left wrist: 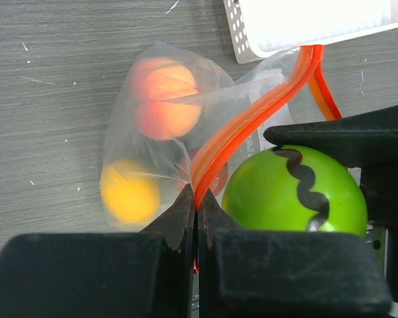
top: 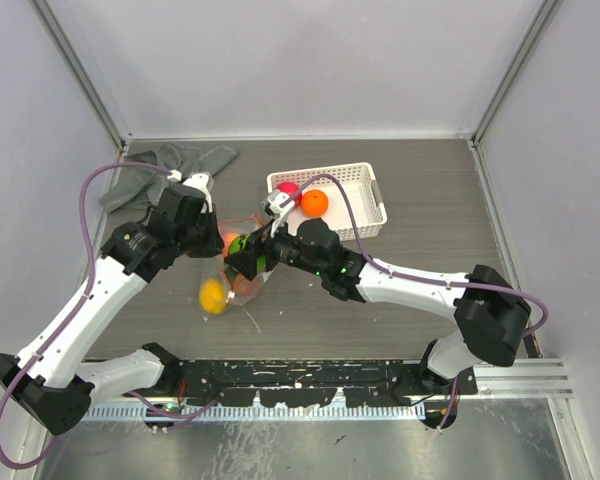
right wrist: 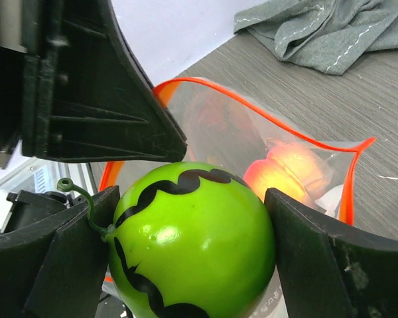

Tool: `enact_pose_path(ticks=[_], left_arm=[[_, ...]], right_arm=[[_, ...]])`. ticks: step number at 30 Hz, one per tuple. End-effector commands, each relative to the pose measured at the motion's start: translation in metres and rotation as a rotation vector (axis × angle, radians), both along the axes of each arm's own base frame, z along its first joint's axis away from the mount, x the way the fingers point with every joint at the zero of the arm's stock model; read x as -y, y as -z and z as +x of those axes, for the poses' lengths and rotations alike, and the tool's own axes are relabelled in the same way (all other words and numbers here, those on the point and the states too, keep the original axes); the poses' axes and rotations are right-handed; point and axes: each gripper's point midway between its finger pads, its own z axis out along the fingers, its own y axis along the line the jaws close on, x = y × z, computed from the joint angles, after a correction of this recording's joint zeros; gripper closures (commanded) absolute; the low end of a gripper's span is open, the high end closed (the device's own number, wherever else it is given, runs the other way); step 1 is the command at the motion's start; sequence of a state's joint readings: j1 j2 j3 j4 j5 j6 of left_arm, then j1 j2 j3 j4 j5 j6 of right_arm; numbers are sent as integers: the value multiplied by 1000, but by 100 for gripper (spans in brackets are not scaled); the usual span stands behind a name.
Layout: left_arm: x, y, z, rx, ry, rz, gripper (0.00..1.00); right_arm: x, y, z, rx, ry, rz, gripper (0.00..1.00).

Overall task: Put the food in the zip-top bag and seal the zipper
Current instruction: Place the fake fruit in the zipper food storage bag.

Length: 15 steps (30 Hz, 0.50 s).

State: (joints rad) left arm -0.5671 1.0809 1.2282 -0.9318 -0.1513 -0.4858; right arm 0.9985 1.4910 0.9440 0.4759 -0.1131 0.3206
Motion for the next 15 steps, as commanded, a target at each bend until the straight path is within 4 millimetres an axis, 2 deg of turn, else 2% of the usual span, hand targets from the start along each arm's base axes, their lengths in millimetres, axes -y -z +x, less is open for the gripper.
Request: enact_pose_path(ticks=[1, 8, 15], left_arm=[[6, -24, 6, 79, 2, -73, 100], [7, -21, 6, 75, 2, -71, 100], [7, -18, 6, 69, 3, -66, 100]], right_arm=[[-6, -24, 6, 40, 20, 60, 36], [-6, -23, 7, 40, 21, 44, 17], [-5, -27, 6, 45, 19, 41, 8]])
